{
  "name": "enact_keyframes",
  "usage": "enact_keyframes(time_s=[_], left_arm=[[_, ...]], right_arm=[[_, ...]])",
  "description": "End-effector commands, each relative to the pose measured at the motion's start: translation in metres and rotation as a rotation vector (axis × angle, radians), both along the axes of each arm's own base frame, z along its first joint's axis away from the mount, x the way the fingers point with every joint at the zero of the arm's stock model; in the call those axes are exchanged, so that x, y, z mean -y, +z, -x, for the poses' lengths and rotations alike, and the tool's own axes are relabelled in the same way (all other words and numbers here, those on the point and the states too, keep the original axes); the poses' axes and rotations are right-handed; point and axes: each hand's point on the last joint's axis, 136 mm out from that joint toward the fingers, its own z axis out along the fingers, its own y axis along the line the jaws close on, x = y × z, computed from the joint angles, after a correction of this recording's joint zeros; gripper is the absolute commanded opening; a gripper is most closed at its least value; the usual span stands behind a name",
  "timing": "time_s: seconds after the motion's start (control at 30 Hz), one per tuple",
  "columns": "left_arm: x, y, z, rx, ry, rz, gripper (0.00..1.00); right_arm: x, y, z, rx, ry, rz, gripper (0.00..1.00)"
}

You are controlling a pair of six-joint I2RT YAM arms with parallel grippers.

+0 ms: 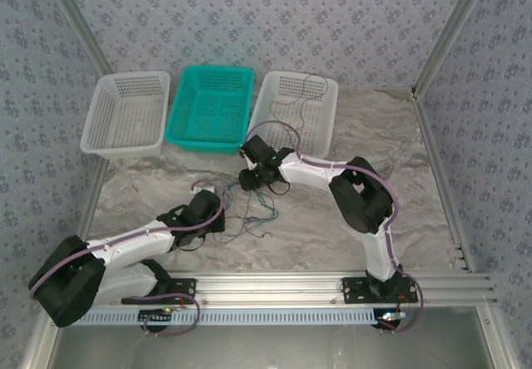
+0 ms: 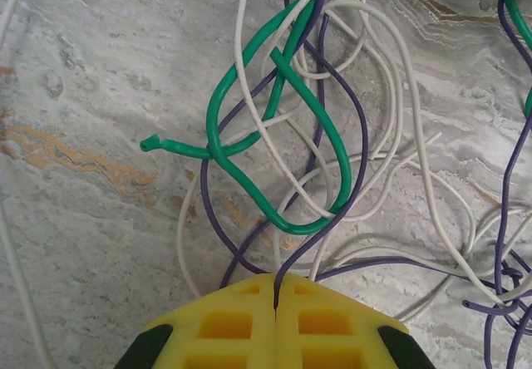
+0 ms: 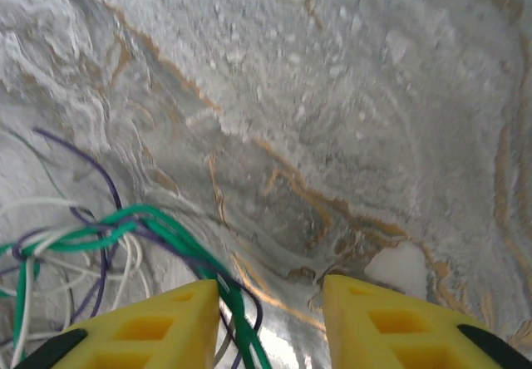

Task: Untangle the cables

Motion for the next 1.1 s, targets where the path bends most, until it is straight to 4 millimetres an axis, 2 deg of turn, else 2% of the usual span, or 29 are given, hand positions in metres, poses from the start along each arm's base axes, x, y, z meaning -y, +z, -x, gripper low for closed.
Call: enact_keyframes(time_s=[0.0, 0.07, 0.17, 0.3, 0.43, 0.53, 0.7, 0.87, 0.97, 1.07], left_arm=[[0.001, 0.006, -0.006, 0.018, 0.018, -0.01, 0.0], [0.002, 0.006, -0.006, 0.015, 0.019, -0.008, 0.0], [0.002, 0.006, -0.007, 0.018, 0.021, -0.009, 0.0], [-0.008, 0.01, -0.01, 0.027, 0.056, -0.055, 0.0], [-0.048, 0.014, -0.014, -0.008, 0.198, -0.126, 0.0], [-0.078, 0.023, -0.018, -0.021, 0.295, -0.082, 0.0], [-0.125, 0.054, -0.023, 0.043, 0.414, -0.029, 0.0], [-0.142, 0.07, -0.027, 0.051, 0.456, 0.015, 0.0], [-0.148, 0.08, -0.032, 0.062, 0.48, 0.013, 0.0], [-0.164, 0.091, -0.036, 0.062, 0.556, 0.008, 0.0]], right_arm=[[0.003, -0.008, 0.013, -0.054, 0.006, 0.004, 0.28], [0.007, -0.012, 0.014, -0.06, -0.009, 0.009, 0.14], [0.009, -0.014, 0.014, -0.065, -0.017, 0.002, 0.0], [0.017, -0.003, 0.011, -0.034, -0.048, -0.007, 0.0], [0.045, 0.011, 0.004, -0.003, -0.136, -0.04, 0.0], [0.093, 0.007, 0.004, -0.027, -0.268, -0.059, 0.0], [0.187, -0.009, 0.01, -0.084, -0.517, -0.087, 0.0], [0.241, -0.021, 0.025, -0.124, -0.651, -0.095, 0.0], [0.28, -0.019, 0.033, -0.116, -0.791, -0.072, 0.0], [0.325, -0.011, 0.042, -0.09, -0.974, -0.095, 0.0]])
